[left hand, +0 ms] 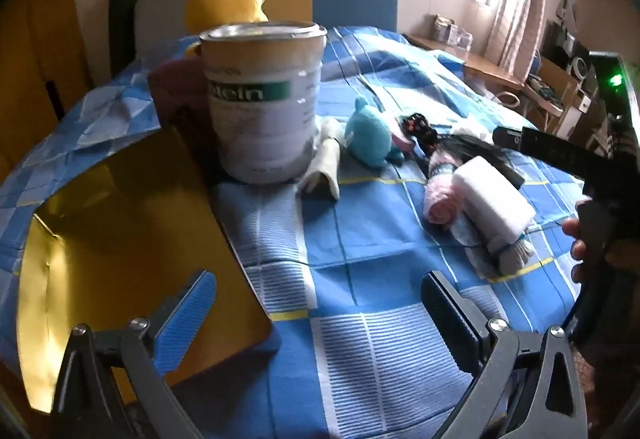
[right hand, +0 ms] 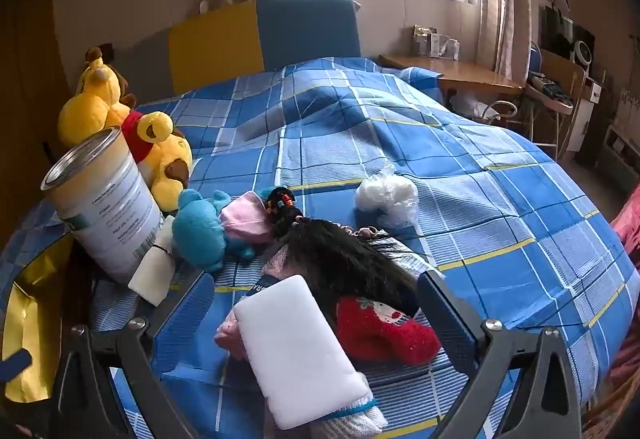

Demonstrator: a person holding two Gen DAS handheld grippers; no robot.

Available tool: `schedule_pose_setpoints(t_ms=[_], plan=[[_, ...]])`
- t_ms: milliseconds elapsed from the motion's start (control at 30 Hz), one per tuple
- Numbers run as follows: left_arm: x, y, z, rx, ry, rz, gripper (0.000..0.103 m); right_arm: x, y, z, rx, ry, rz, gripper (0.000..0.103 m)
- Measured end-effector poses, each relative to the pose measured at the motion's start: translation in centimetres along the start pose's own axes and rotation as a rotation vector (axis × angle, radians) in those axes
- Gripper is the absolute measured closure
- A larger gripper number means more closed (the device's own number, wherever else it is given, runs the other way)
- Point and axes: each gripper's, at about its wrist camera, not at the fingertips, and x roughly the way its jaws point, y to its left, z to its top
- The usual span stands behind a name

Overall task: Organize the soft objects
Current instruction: 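Grasp the beige mesh roll with the left gripper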

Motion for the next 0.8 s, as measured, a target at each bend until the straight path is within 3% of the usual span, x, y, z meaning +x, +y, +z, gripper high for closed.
schedule_pose_setpoints(t_ms=[300, 467, 633, 800], plan=[[0.9, 0.3, 2.1, -0.005, 0.026, -0.072, 0.000, 0.1, -1.4, 0.1, 0.081, 0.035, -0.003, 0.000], [2.7, 0.6, 4.2, -0.065, 0.061, -0.157, 0.000, -0.2, -2.1, 0.3, 0.106, 0.014, 0.014, 0.000], [5.5, -0.2, 5.9, -0.010, 0.068, -0.033, 0.003, -0.2, -1.8, 0.3, 0.085, 0.015, 0.019, 0.000], [8.6, 0.1, 7.1, -0.036, 0.107, -0.011, 0.010, -0.5, -1.8, 0.4, 0.084, 0.001, 0.030, 0.000]])
